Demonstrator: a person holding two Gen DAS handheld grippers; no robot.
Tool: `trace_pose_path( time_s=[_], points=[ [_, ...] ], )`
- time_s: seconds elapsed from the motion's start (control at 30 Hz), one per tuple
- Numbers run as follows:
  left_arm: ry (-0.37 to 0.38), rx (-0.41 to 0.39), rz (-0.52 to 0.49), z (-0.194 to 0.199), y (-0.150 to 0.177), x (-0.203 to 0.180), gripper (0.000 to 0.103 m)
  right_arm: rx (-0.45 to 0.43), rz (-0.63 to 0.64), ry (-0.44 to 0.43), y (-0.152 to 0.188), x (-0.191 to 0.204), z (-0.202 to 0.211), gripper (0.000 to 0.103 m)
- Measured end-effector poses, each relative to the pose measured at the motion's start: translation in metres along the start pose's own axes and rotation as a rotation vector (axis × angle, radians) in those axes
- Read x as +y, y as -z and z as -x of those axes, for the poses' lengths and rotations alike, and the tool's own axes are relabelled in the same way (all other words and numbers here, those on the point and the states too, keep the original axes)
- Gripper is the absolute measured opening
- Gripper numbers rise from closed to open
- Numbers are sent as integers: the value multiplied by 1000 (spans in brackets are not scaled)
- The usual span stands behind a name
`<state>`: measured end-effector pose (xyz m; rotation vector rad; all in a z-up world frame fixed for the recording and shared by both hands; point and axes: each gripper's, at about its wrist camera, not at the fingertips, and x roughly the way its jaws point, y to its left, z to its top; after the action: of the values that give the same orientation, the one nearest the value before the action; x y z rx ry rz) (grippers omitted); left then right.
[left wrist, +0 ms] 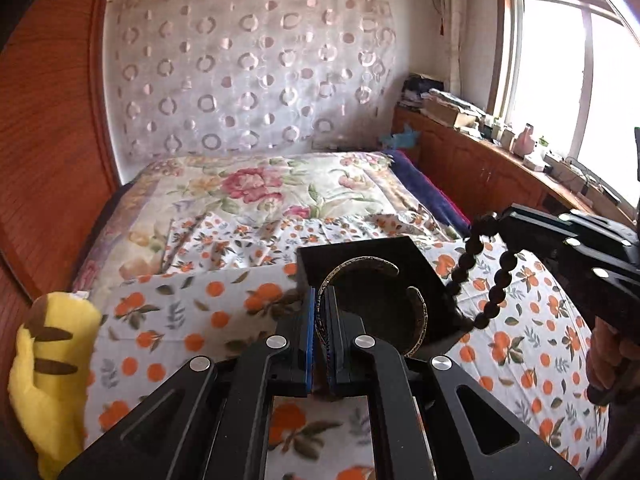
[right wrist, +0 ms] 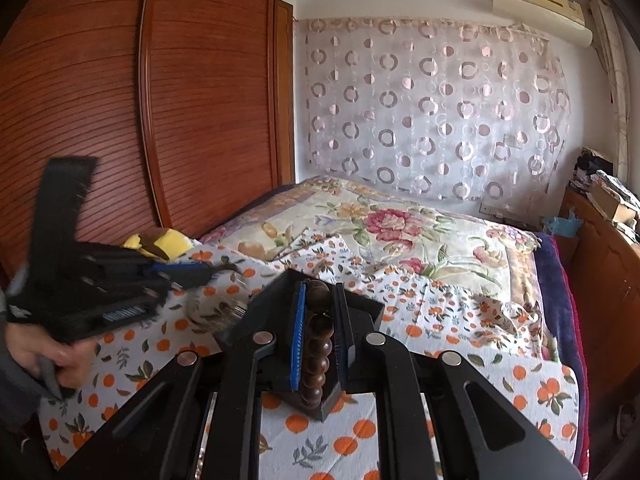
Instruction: Organize jewelry
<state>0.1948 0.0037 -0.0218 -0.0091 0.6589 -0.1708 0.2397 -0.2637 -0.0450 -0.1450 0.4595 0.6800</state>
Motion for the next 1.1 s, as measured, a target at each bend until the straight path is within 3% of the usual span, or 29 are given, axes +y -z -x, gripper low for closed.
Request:
trace_pose_path(
  time_s=[0.27,0.5,0.6,0.8,0.9,1.1],
  points=[
    [37,58,-13,-31,2,-13,7,57,-47,-38,4,-14,-25,15],
    [34,29,-17,-13,6,-13,19,120,-65,-28,14,-8,-44,16],
    [32,21,-19,1,13,-12,23,112,-70,-22,15,-4,-36,30],
    [30,21,-23,31,37,-12,27,103,-75,-4,30,6,-6,30],
    [30,21,-29,45,53,-14,43,111,-73,9,44,14,9,30],
    [22,38,-37,64,83,-19,46,131,-85,31,80,31,41,30]
  ],
)
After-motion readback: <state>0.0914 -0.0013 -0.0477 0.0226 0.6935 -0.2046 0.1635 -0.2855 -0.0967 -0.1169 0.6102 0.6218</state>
